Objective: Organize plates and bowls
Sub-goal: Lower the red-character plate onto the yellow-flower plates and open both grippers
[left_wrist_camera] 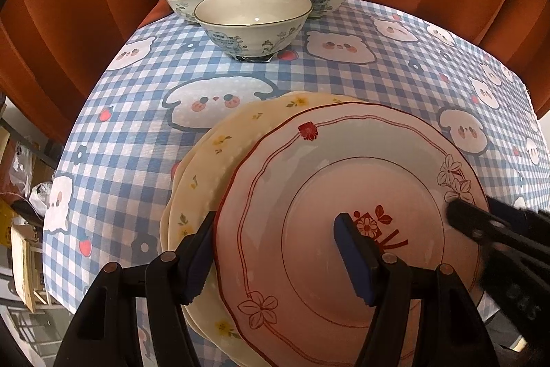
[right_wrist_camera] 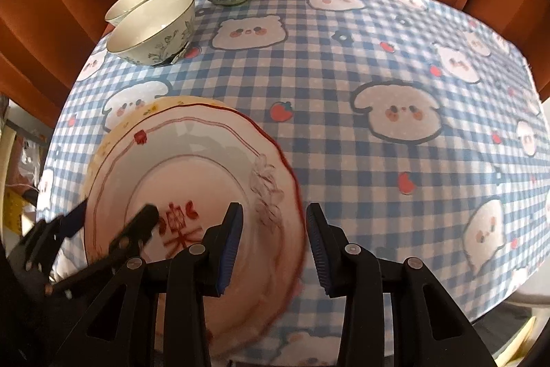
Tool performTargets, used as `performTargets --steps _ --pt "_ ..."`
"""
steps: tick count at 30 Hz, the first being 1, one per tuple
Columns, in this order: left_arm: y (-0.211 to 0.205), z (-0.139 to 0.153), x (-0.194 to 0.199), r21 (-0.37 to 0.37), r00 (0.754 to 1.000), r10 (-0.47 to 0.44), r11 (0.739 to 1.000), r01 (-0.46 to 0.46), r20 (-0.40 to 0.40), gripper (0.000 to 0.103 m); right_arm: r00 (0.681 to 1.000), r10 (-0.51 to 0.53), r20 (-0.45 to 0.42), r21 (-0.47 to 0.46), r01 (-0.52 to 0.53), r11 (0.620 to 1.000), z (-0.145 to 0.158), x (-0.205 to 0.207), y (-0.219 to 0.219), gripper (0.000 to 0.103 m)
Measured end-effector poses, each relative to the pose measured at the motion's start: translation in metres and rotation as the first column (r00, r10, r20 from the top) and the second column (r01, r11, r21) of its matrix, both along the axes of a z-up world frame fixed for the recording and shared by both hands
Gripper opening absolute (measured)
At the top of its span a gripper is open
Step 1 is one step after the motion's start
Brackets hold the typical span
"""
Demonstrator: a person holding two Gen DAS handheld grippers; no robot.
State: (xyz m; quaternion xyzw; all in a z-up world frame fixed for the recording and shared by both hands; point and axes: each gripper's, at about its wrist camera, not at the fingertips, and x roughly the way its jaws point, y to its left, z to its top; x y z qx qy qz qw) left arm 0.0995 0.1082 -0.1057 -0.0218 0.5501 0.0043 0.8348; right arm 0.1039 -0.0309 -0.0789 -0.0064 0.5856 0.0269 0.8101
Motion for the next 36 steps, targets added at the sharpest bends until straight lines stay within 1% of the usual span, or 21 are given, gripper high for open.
performTargets --steps 1,3,7,11,14,16,21,26,29,32,34,36 --pt "0.0 0.0 0.0 0.002 1.0 0.006 1.0 -0.006 -0.001 0.069 1.0 0.004 0.0 0.01 -0.004 1.0 0.002 -0.003 -0.003 0.026" --pt "0.0 0.0 0.0 0.007 1.0 0.022 1.0 -0.022 -0.004 0.069 1.0 0.007 -0.003 0.04 -0.007 0.999 0.004 -0.005 -0.008 0.025" --pt "-0.003 0.002 0.0 0.036 0.998 0.06 0.998 -0.059 -0.016 0.068 0.999 0.04 -0.005 0.04 -0.039 0.998 0.004 -0.003 -0.008 0.024" --pt "-0.006 0.002 0.0 0.102 0.992 0.123 0.988 -0.12 -0.027 0.069 0.998 0.067 -0.016 0.034 -0.066 0.997 0.001 0.005 -0.006 0.024" --pt "-0.004 0.0 0.003 0.15 0.984 0.173 0.975 -0.166 -0.035 0.068 0.994 0.103 -0.029 0.058 -0.101 0.993 -0.006 0.014 -0.001 0.025" --pt "-0.003 -0.002 0.006 0.18 0.978 0.205 0.964 -0.195 -0.043 0.069 0.989 0.147 -0.005 0.042 -0.146 0.988 -0.005 0.018 0.006 0.025" --pt "-0.007 -0.005 0.011 0.229 0.965 0.257 0.943 -0.24 -0.05 0.069 0.979 0.203 0.007 0.07 -0.203 0.977 -0.006 0.029 0.011 0.025" --pt "-0.009 -0.004 0.009 0.237 0.952 0.304 0.928 -0.288 -0.034 0.069 0.966 0.258 0.029 0.073 -0.259 0.963 -0.007 0.031 0.012 0.025" --pt "-0.01 -0.004 0.008 0.237 0.95 0.313 0.924 -0.3 -0.019 0.072 0.96 0.275 0.049 0.078 -0.278 0.957 -0.008 0.029 0.011 0.025" --pt "-0.013 -0.005 0.007 0.228 0.958 0.286 0.934 -0.276 -0.015 0.081 0.956 0.283 0.073 0.076 -0.289 0.954 -0.007 0.025 0.009 0.025" --pt "-0.015 -0.005 0.006 0.234 0.963 0.268 0.937 -0.259 -0.009 0.082 0.956 0.282 0.082 0.081 -0.289 0.954 -0.007 0.024 0.008 0.025" --pt "-0.014 -0.006 0.005 0.219 0.966 0.259 0.943 -0.25 -0.013 0.084 0.956 0.28 0.086 0.077 -0.287 0.955 -0.007 0.024 0.007 0.025"
